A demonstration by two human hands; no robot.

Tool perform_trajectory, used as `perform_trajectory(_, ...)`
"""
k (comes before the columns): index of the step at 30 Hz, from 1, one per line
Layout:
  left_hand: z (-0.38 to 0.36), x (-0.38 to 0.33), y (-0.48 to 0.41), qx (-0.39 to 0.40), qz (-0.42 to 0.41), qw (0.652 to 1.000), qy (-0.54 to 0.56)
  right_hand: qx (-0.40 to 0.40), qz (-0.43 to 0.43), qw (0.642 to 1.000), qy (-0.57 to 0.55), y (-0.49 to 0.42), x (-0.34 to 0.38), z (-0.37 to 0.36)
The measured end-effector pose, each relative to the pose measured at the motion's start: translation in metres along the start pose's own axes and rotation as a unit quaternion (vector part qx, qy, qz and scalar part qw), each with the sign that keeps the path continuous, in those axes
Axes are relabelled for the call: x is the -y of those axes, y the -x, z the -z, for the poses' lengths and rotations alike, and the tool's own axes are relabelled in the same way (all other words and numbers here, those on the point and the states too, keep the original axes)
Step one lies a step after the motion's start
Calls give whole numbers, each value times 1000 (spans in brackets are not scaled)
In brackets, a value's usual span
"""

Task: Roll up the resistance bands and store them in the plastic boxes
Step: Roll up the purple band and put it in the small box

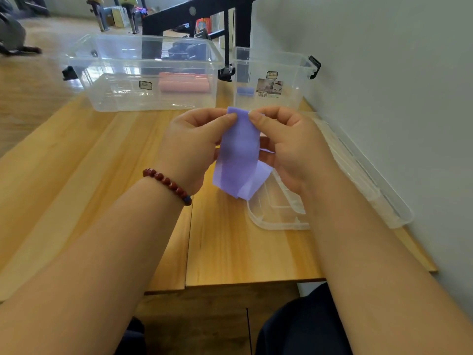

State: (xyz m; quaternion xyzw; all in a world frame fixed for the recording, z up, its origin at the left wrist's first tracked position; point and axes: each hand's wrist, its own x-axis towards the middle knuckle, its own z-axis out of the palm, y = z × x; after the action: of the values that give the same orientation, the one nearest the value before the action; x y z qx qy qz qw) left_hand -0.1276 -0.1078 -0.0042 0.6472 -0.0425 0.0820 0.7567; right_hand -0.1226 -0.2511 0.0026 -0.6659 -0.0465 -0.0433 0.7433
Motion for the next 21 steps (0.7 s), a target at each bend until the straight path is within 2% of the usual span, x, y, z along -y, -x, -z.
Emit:
perform_trajectory(4, 4, -3, 1, 6, -7, 1000, 0, -17, 52, 998, 27, 7, 2, -1)
perform_trajectory(7, 5, -9, 5, 58, -6, 998, 10, -50, 99, 993, 40, 11, 9, -2)
perform_trajectory(10, 8, -10, 7, 94, -10, 995, -35, -68, 117, 991, 24, 12, 19, 0)
perform_trajectory(15, 7, -9, 13, 71, -16, 995, -62, -80, 89, 993, 11, 16, 26, 0)
perform_trajectory(19, 11, -11, 17, 61, -57, 990, -115, -27, 29, 999, -6, 23, 29, -4)
perform_trajectory(21, 14, -11, 21, 92, -51, 986, -128, -65, 44, 997, -23, 26, 31, -4)
